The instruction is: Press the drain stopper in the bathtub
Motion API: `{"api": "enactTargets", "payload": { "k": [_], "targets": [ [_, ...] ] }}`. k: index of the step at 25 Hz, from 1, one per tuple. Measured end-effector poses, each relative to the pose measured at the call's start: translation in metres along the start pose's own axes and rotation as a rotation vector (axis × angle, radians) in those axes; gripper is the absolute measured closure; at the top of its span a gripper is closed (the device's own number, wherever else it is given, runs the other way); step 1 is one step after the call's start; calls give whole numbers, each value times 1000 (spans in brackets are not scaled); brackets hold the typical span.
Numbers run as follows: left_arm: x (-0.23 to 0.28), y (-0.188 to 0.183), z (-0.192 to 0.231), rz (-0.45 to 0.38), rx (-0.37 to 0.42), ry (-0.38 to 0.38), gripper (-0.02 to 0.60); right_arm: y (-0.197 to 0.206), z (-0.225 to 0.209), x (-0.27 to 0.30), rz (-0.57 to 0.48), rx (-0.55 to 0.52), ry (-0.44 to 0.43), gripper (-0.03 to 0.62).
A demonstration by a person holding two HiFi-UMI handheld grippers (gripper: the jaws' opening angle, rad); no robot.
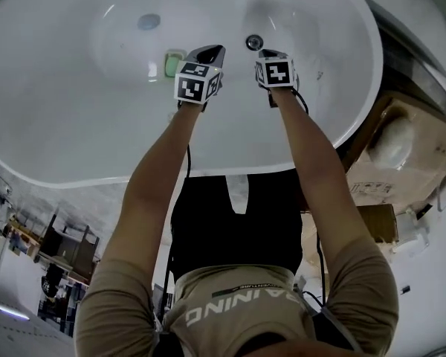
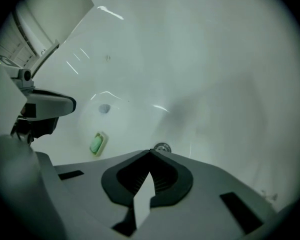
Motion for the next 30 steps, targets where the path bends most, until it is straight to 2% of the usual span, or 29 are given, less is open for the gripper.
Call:
{"api": "enactTargets", "payload": {
  "k": [5, 8, 11, 15, 21, 30],
  "targets": [
    [-67, -20, -19, -1, 9, -5, 580, -6, 48, -75, -52, -13, -41, 582],
    [-116, -38, -31, -22, 16, -1, 580, -15, 81, -129, -99, -96, -65, 582],
    [-163, -57, -47, -67, 35, 14, 580, -21, 104, -185, -159, -150, -68, 582],
    [-221, -71, -67, -128, 18, 52, 580, -25, 134, -249, -225, -200, -68, 582],
    [-289, -92, -85, -191, -19, 45, 580, -44, 184, -329, -314, -293, -50, 582],
    [-382, -154, -98, -373, -8, 63, 580, -67, 262, -432, -509, -406, -26, 582]
  ]
}}
Point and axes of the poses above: the fingertips, and each gripper's own axes: x forward along the fingers, z to its left, y out of its underside, the point moved 6 cm from there along -x, backward along the fingers, and after that the axes turned 15 degrees about -y, right-handed, at the moved point
